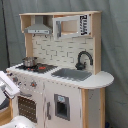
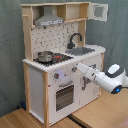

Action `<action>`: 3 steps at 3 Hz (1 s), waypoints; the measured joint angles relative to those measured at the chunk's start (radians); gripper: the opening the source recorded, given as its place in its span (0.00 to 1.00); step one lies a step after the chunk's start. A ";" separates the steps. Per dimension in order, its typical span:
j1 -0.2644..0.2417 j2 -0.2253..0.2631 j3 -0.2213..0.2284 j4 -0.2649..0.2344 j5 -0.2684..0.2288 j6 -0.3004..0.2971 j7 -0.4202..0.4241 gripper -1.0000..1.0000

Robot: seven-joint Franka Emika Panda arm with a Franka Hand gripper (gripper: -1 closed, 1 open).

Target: Play with the kitchen

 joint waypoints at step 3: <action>0.007 -0.001 -0.002 -0.112 0.013 0.165 0.225 1.00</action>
